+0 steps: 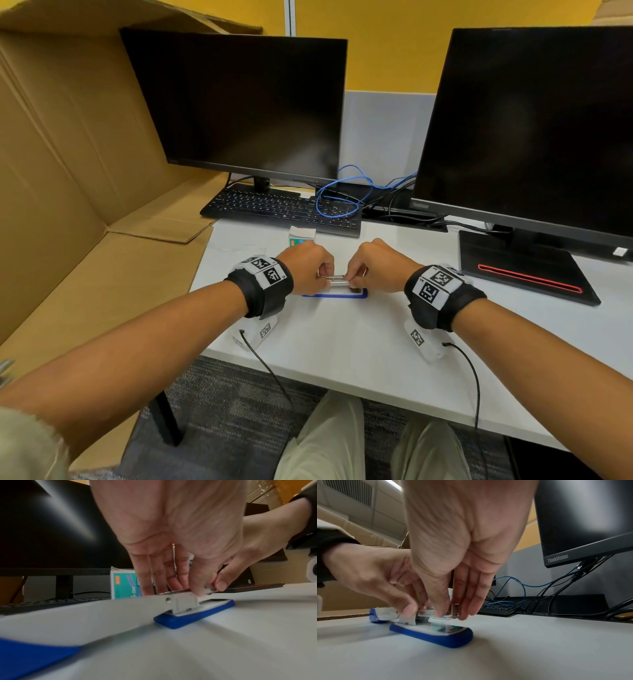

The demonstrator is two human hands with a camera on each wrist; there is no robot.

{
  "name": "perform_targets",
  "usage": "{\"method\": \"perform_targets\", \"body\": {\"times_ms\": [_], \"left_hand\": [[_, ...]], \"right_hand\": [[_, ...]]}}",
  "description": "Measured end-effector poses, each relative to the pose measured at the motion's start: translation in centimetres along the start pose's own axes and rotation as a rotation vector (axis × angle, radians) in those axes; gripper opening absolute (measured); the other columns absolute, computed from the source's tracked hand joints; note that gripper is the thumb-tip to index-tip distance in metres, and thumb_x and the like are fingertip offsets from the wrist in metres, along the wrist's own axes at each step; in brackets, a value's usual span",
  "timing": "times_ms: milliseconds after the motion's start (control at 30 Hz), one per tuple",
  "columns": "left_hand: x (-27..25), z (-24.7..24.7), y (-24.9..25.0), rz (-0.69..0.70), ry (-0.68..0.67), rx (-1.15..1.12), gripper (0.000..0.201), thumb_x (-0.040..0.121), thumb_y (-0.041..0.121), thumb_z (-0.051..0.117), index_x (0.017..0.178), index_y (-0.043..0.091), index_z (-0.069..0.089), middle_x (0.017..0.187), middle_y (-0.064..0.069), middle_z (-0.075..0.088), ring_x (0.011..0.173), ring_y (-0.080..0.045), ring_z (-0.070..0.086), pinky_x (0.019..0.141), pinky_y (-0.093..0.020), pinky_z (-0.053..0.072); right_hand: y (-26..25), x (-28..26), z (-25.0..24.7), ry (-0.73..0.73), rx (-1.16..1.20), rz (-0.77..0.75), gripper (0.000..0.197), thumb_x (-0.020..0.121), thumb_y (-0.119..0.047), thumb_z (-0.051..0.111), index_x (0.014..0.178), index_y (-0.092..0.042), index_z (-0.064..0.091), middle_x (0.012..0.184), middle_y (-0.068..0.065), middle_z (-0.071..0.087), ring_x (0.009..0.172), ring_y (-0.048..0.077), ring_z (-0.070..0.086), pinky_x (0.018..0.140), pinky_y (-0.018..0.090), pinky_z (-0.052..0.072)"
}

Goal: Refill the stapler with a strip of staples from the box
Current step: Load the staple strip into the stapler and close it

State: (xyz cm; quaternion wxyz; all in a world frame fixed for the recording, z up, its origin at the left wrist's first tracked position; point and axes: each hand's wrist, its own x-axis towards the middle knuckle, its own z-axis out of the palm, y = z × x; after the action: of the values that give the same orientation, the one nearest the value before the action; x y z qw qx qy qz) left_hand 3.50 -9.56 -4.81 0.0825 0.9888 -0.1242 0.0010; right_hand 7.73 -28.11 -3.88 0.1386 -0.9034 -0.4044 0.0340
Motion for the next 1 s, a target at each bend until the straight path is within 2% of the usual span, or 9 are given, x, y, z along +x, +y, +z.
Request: {"method": "perform_targets", "body": {"times_ms": [133, 200, 333, 433, 567, 700, 767, 900, 1000], "left_hand": [[-0.8, -0.3, -1.1, -0.028, -0.113, 0.198, 0.033, 0.077, 0.037, 0.069, 0.106, 0.021, 0.065, 0.102, -0.001, 0.066, 0.095, -0.023, 0.060, 0.071, -0.030, 0.045], [-1.3, -0.5, -2.0, -0.068, -0.134, 0.215, 0.035, 0.077, 0.036, 0.069, 0.110, 0.024, 0.064, 0.107, -0.003, 0.064, 0.096, -0.025, 0.060, 0.076, -0.032, 0.050], [-2.1, -0.9, -3.3, -0.165, -0.202, 0.274, 0.043, 0.080, 0.037, 0.069, 0.119, 0.025, 0.059, 0.114, -0.005, 0.058, 0.093, -0.023, 0.058, 0.080, -0.032, 0.050], [-2.4, -1.0, -3.7, -0.185, -0.231, 0.295, 0.043, 0.082, 0.040, 0.066, 0.121, 0.024, 0.058, 0.115, -0.005, 0.059, 0.098, -0.023, 0.060, 0.082, -0.033, 0.052], [-2.3, -1.2, -3.6, -0.149, -0.271, 0.318, 0.041, 0.084, 0.047, 0.061, 0.118, 0.023, 0.059, 0.114, -0.004, 0.061, 0.093, -0.021, 0.057, 0.077, -0.031, 0.046], [-2.2, -1.6, -3.6, -0.128, -0.257, 0.308, 0.045, 0.087, 0.052, 0.053, 0.126, 0.030, 0.056, 0.125, -0.002, 0.060, 0.109, -0.026, 0.059, 0.086, -0.035, 0.048], [-2.2, -2.1, -3.5, -0.119, -0.242, 0.299, 0.048, 0.087, 0.052, 0.053, 0.131, 0.032, 0.054, 0.130, -0.001, 0.058, 0.113, -0.025, 0.058, 0.088, -0.036, 0.048], [-2.1, -3.0, -2.9, -0.085, -0.213, 0.321, 0.046, 0.083, 0.051, 0.061, 0.126, 0.035, 0.060, 0.127, -0.001, 0.060, 0.109, -0.023, 0.058, 0.085, -0.034, 0.051], [-1.8, -4.0, -2.2, -0.074, -0.132, 0.319, 0.046, 0.073, 0.053, 0.073, 0.115, 0.033, 0.067, 0.115, 0.001, 0.066, 0.100, -0.021, 0.060, 0.080, -0.033, 0.051]], "right_hand": [[-0.1, 0.1, -0.1, -0.012, 0.015, 0.002, 0.012, 0.084, -0.014, 0.073, 0.093, -0.010, 0.080, 0.088, 0.003, 0.079, 0.074, 0.014, 0.067, 0.079, 0.022, 0.055], [0.0, 0.1, -0.1, -0.016, 0.019, 0.004, 0.012, 0.084, -0.015, 0.074, 0.093, -0.011, 0.080, 0.088, 0.003, 0.079, 0.076, 0.014, 0.069, 0.079, 0.023, 0.056], [0.4, 0.2, -0.1, -0.012, 0.028, 0.012, 0.013, 0.083, -0.015, 0.074, 0.093, -0.011, 0.081, 0.090, 0.003, 0.079, 0.072, 0.010, 0.064, 0.081, 0.024, 0.057], [0.3, 0.1, -0.1, -0.012, 0.027, 0.011, 0.013, 0.084, -0.014, 0.073, 0.094, -0.010, 0.081, 0.091, 0.003, 0.079, 0.074, 0.010, 0.065, 0.081, 0.022, 0.056], [0.4, 0.2, -0.3, -0.014, 0.024, 0.014, 0.013, 0.084, -0.013, 0.074, 0.094, -0.010, 0.080, 0.092, 0.004, 0.079, 0.074, 0.010, 0.065, 0.082, 0.022, 0.056], [1.0, 0.1, -0.1, 0.023, 0.017, 0.045, 0.012, 0.083, -0.010, 0.072, 0.090, -0.011, 0.082, 0.087, 0.003, 0.079, 0.071, 0.009, 0.063, 0.065, 0.002, 0.040], [1.1, 0.0, -0.1, 0.029, 0.021, 0.044, 0.012, 0.083, -0.010, 0.072, 0.090, -0.011, 0.082, 0.087, 0.003, 0.079, 0.071, 0.008, 0.063, 0.064, -0.001, 0.037], [1.0, 0.0, -0.2, 0.022, 0.020, 0.031, 0.011, 0.084, -0.010, 0.072, 0.090, -0.011, 0.081, 0.088, 0.004, 0.079, 0.072, 0.010, 0.064, 0.075, 0.015, 0.048], [0.9, -0.1, -0.3, 0.021, 0.025, 0.023, 0.011, 0.084, -0.011, 0.072, 0.090, -0.010, 0.081, 0.088, 0.004, 0.079, 0.076, 0.014, 0.069, 0.078, 0.019, 0.051]]}}
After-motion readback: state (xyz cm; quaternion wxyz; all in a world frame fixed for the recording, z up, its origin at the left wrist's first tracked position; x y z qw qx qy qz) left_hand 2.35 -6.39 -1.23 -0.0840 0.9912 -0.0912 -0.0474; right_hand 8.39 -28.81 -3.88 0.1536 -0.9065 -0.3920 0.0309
